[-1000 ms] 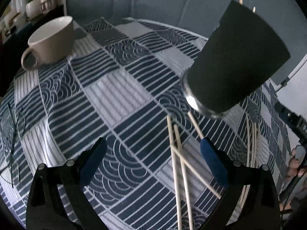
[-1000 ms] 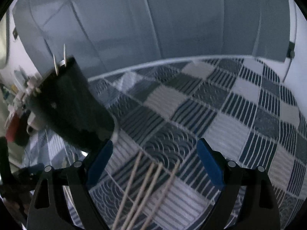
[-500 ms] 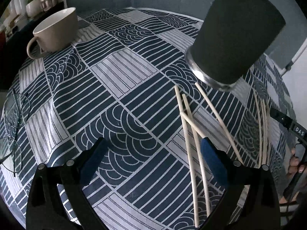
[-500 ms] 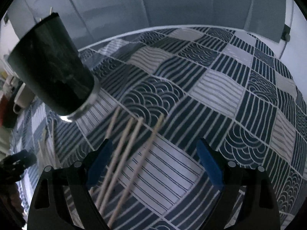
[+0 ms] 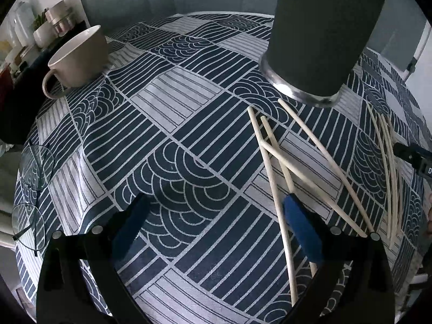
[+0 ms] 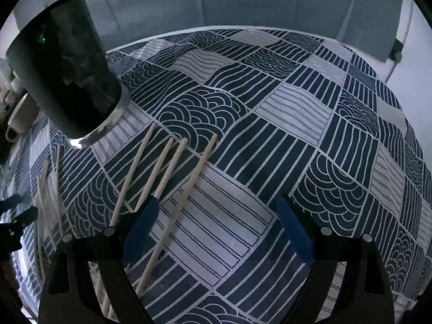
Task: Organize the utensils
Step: 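Return to the sticks and close each gripper on another stick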
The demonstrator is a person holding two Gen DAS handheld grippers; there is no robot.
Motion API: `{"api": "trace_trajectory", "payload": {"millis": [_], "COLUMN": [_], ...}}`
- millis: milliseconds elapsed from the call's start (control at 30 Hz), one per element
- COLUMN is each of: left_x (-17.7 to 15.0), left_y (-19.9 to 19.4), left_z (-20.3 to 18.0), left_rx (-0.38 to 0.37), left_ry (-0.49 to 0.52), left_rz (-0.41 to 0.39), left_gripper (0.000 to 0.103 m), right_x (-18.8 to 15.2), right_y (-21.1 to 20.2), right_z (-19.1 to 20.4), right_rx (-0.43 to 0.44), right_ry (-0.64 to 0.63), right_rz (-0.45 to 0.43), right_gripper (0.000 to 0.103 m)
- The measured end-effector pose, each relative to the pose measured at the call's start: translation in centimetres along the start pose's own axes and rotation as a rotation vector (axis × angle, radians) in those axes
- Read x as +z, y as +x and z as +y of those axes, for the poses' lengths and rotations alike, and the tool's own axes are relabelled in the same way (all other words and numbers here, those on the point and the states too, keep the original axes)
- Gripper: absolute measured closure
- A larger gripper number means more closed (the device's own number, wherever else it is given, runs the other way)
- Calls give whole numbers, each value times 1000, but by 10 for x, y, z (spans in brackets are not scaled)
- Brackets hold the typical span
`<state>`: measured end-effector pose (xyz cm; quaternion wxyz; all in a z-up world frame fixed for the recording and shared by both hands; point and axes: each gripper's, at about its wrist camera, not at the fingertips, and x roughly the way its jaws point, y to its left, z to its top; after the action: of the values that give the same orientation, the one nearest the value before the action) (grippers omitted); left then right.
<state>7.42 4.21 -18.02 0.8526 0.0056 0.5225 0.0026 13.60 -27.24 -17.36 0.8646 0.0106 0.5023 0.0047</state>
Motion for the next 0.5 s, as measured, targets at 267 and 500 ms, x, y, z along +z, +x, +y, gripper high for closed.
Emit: {"api": "trace_trajectory", "payload": {"millis": [267,500], "left_x": [1,-1], "left_y": [-1,0], "left_z": [0,6], "left_rx": [2,-5], "left_ry": [10,12], "left_rz": [14,34], "left_gripper": [5,7], "right_x": [-2,-3], "right_y": [0,-4], "right_z": [0,-4], "right_rx": [-55,-52], "right_ry": [37,34], "right_rz": [26,84], "right_gripper": [18,25]}}
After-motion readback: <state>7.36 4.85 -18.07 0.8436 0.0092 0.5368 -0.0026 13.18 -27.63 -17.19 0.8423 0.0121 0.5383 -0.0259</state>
